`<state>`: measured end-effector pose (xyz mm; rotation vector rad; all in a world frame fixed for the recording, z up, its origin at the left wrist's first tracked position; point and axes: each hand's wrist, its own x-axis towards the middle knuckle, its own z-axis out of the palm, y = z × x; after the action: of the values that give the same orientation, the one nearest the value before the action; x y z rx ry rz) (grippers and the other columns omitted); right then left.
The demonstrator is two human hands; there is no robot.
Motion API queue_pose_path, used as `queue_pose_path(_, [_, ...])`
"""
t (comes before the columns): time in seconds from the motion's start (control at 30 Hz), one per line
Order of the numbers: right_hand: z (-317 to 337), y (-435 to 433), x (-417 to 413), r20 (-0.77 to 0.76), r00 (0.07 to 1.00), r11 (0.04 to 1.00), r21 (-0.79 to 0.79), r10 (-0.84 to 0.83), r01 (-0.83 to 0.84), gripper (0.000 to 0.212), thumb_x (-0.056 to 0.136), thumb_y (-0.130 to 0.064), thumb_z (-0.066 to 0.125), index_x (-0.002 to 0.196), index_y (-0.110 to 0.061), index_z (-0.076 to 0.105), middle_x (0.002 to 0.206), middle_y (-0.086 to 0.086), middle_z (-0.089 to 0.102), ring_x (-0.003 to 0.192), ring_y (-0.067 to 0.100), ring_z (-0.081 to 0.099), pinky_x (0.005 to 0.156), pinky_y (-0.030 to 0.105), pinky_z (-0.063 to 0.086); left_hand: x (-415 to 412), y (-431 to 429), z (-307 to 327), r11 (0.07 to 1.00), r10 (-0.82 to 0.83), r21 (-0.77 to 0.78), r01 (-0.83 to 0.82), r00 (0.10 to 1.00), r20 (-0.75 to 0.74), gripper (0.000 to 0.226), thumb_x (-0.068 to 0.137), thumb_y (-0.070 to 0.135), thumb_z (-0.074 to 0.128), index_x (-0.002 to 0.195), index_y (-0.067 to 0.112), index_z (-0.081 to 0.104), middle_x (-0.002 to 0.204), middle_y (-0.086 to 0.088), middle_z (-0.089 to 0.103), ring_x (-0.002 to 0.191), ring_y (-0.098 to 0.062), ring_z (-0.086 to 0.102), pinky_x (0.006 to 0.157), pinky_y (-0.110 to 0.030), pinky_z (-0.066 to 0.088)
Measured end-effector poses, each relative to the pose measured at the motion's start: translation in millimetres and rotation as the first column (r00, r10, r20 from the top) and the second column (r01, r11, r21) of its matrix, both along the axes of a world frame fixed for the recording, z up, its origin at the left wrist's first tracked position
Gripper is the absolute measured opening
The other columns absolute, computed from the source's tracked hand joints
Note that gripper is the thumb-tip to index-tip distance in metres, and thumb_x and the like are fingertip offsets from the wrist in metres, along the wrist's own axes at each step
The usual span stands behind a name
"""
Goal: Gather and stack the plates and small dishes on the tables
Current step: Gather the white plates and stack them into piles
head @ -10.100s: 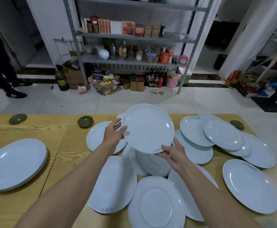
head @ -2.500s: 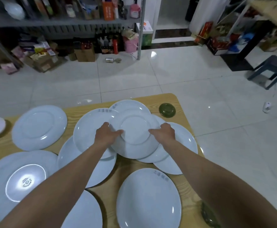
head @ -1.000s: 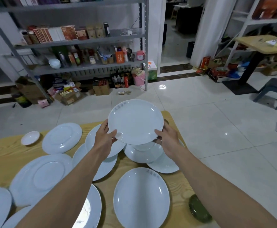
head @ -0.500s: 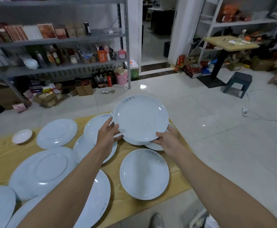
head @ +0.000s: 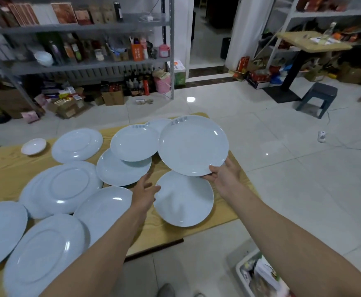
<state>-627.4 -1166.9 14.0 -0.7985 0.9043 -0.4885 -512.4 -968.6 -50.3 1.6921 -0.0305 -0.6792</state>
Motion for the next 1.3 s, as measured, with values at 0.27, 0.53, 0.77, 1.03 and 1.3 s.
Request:
queue_pose_path(0.27, [-20.5, 0.8, -13.3, -0.044, 0.999, 1.000, 0.012, 0.026, -0.025, 0.062, 0.090, 0.020, 0.049, 0.140, -0.016, 0.055, 0.131, 0.011, 0.062, 0.106, 0.037, 0.064, 0.072, 0.047, 0.062, -41.3, 4.8, -43.2, 0.969, -0.062, 0.236, 0.069, 0.997, -0.039, 0.065, 0.092, 0.013, 0.065, 0.147, 0.030, 0.035, 0.133, -0.004, 0.046, 0.123, -0.027, 0.047, 0.100, -0.040, 0.044])
queue_pose_path(0.53, [-31.5, -3.6, -22.5, -0.076, 0.997, 0.999, 0.043, 0.013, -0.010, 0.061, 0.089, 0.020, 0.050, 0.138, -0.015, 0.056, 0.115, 0.006, 0.068, 0.095, 0.031, 0.068, 0.069, 0.044, 0.062, -49.2, 4.4, -79.9, 0.979, -0.030, 0.192, 0.064, 0.984, -0.176, 0.086, 0.087, 0.006, 0.070, 0.151, 0.036, 0.022, 0.142, -0.009, 0.047, 0.130, -0.030, 0.046, 0.109, -0.050, 0.040])
queue_pose_path(0.77, [-32.1, -9.0, -24.2, -0.071, 0.997, 0.999, 0.038, 0.024, -0.022, 0.061, 0.090, 0.020, 0.051, 0.138, -0.018, 0.055, 0.123, 0.010, 0.065, 0.100, 0.034, 0.068, 0.071, 0.044, 0.062, -45.2, -2.3, -94.7, 0.990, 0.053, 0.138, -0.030, 0.984, -0.172, 0.089, 0.085, -0.007, 0.066, 0.148, 0.043, 0.027, 0.139, -0.007, 0.046, 0.128, -0.032, 0.045, 0.101, -0.057, 0.046])
queue_pose_path(1.03, [-22.9, -10.5, -23.9, -0.041, 0.998, 0.998, 0.035, 0.056, -0.055, 0.065, 0.089, 0.019, 0.052, 0.142, -0.017, 0.052, 0.130, 0.012, 0.063, 0.106, 0.037, 0.066, 0.071, 0.045, 0.062, -48.1, 9.1, -74.9, 0.986, 0.161, 0.072, -0.154, 0.979, -0.121, 0.083, 0.083, -0.013, 0.066, 0.146, 0.035, 0.040, 0.135, -0.004, 0.045, 0.123, -0.030, 0.048, 0.092, -0.052, 0.054])
queue_pose_path(1.3, [9.7, 3.9, -18.0, 0.060, 0.994, 0.995, 0.034, 0.095, -0.098, 0.067, 0.088, 0.021, 0.052, 0.143, -0.015, 0.051, 0.125, 0.012, 0.064, 0.098, 0.035, 0.069, 0.068, 0.044, 0.062, -45.3, 36.4, -15.5, 0.960, 0.262, -0.092, -0.265, 0.964, -0.052, 0.087, 0.079, -0.017, 0.067, 0.145, 0.033, 0.041, 0.122, -0.012, 0.052, 0.108, -0.033, 0.060, 0.063, -0.030, 0.060])
